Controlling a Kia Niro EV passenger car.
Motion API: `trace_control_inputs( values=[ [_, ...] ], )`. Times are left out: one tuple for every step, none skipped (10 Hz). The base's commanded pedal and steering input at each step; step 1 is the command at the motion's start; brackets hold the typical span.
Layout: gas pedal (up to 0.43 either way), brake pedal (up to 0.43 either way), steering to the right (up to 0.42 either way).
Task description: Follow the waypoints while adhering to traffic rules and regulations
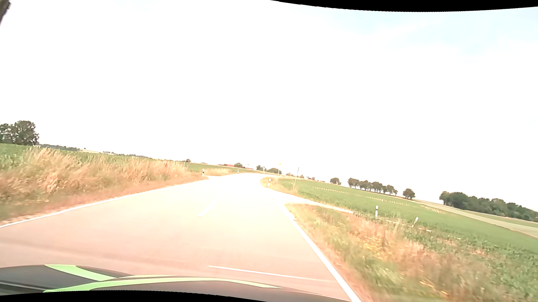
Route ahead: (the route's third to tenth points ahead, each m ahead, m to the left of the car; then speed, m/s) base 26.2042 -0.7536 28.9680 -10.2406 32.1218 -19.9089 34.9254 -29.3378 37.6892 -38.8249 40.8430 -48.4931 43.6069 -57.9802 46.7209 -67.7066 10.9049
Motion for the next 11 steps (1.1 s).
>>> trace_control_inputs(
  values=[
    [0.0, 0.274, -0.028],
    [0.0, 0.274, -0.023],
    [0.0, 0.274, -0.018],
    [0.0, 0.262, -0.018],
    [0.0, 0.262, -0.018],
    [0.0, 0.262, -0.018],
    [0.0, 0.262, -0.018],
    [0.0, 0.268, -0.012],
    [0.0, 0.268, -0.006],
    [0.0, 0.268, -0.001],
    [0.0, 0.262, 0.006]
  ],
)
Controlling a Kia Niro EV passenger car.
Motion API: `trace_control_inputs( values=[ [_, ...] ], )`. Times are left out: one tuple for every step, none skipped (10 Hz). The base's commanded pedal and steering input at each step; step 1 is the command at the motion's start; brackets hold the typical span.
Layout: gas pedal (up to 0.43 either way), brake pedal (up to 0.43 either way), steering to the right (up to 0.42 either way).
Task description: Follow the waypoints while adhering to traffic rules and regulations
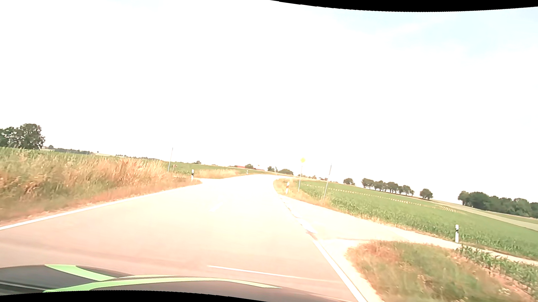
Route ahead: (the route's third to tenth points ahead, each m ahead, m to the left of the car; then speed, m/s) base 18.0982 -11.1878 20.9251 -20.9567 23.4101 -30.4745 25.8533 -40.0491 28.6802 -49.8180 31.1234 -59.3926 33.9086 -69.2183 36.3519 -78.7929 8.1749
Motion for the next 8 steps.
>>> trace_control_inputs(
  values=[
    [0.0, 0.262, 0.014],
    [0.0, 0.262, 0.029],
    [0.0, 0.256, 0.049],
    [0.0, 0.25, 0.066],
    [0.0, 0.244, 0.093],
    [0.0, 0.238, 0.122],
    [0.0, 0.232, 0.151],
    [0.0, 0.226, 0.187]
  ],
)
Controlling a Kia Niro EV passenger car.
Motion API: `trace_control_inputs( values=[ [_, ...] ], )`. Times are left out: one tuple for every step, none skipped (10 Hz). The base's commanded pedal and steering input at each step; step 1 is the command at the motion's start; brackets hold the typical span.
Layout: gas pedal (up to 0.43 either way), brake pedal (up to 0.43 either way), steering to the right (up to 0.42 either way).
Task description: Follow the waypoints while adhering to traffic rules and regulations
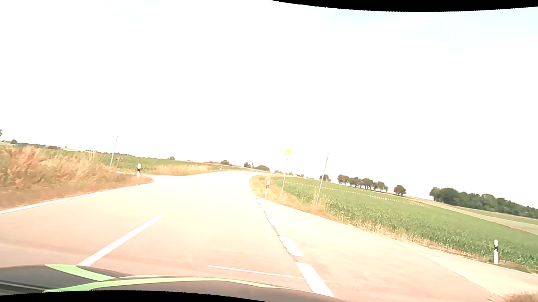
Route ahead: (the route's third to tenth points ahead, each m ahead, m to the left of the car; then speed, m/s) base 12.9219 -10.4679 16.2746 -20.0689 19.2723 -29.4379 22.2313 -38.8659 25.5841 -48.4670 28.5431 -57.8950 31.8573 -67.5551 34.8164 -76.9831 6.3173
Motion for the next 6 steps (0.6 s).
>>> trace_control_inputs(
  values=[
    [0.0, 0.213, 0.22],
    [0.0, 0.201, 0.245],
    [0.0, 0.189, 0.28],
    [0.0, 0.128, 0.316],
    [0.0, 0.024, 0.339],
    [0.0, 0.0, 0.363]
  ],
)
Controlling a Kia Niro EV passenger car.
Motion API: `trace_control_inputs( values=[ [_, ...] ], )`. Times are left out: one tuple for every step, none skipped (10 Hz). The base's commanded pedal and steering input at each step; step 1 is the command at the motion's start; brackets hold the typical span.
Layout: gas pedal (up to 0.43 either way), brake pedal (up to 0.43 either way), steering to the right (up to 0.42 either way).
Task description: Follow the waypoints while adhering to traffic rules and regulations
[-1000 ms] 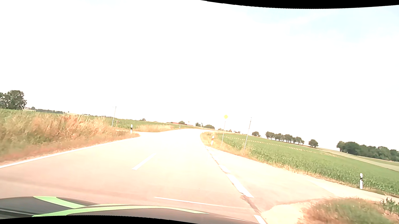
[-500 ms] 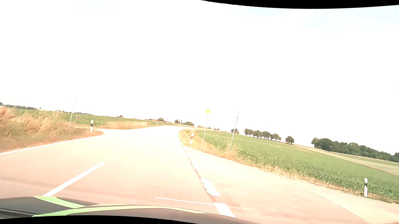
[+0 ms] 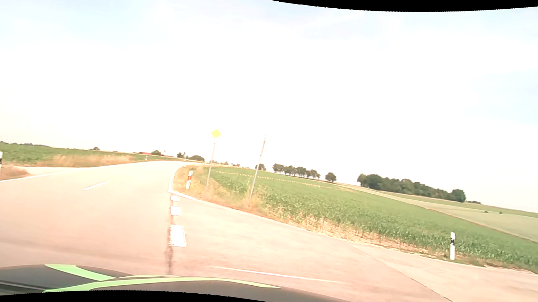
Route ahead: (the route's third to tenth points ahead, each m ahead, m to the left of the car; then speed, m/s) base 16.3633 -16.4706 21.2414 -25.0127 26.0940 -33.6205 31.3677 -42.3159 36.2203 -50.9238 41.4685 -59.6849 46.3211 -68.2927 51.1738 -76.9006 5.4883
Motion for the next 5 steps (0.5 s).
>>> trace_control_inputs(
  values=[
    [0.0, 0.0, 0.373],
    [0.0, 0.0, 0.369],
    [0.0, 0.0, 0.378],
    [0.0, 0.0, 0.398],
    [0.0, 0.0, 0.416]
  ],
)
